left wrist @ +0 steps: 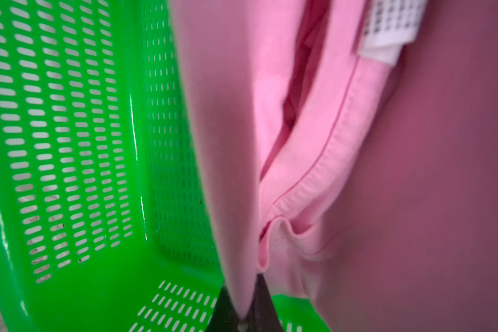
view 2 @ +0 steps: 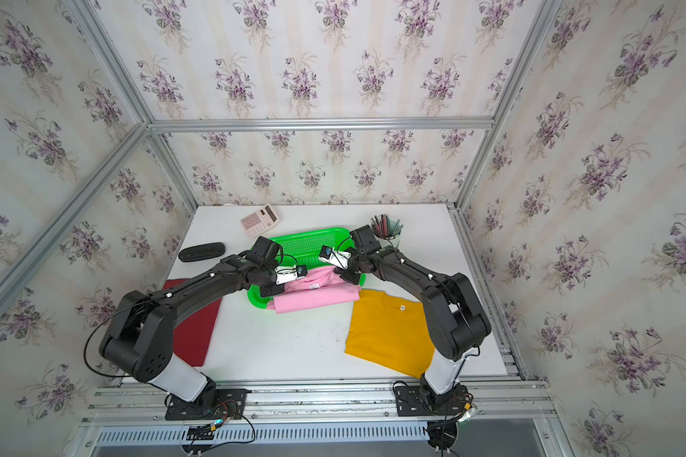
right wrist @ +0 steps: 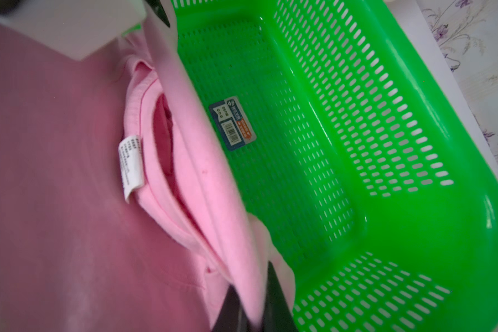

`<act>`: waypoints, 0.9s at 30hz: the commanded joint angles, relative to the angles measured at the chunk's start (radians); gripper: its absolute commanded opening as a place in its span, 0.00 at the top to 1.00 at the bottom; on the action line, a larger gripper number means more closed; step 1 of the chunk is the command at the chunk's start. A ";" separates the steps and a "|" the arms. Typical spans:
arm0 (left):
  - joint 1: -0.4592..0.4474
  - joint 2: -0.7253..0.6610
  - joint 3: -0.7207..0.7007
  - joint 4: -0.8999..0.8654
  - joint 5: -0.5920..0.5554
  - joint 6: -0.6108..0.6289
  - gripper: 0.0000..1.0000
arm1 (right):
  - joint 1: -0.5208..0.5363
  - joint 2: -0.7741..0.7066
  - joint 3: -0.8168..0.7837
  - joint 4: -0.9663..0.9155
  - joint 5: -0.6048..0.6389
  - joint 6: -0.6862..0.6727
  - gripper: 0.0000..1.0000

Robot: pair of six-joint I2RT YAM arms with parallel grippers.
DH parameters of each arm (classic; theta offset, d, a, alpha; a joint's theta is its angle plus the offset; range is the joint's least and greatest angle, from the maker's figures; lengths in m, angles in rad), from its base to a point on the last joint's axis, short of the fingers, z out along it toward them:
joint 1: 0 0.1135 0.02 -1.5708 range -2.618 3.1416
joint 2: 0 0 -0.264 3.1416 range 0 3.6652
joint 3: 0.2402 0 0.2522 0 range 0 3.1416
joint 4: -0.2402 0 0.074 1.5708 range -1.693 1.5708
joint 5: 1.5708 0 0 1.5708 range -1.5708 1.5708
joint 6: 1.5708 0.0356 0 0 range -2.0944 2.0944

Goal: Put the folded t-shirts into the basket
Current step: Place the T-shirt in the bin.

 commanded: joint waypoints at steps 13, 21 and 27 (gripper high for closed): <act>0.053 0.027 0.136 -0.029 -0.076 0.026 1.00 | 0.005 0.140 0.192 -0.007 0.038 -0.023 1.00; 0.052 0.157 0.086 0.071 -0.103 -0.027 1.00 | 0.002 0.201 0.149 0.026 0.070 -0.014 1.00; 0.051 0.153 0.063 0.062 -0.083 -0.065 1.00 | 0.002 0.179 0.110 0.056 0.037 -0.010 1.00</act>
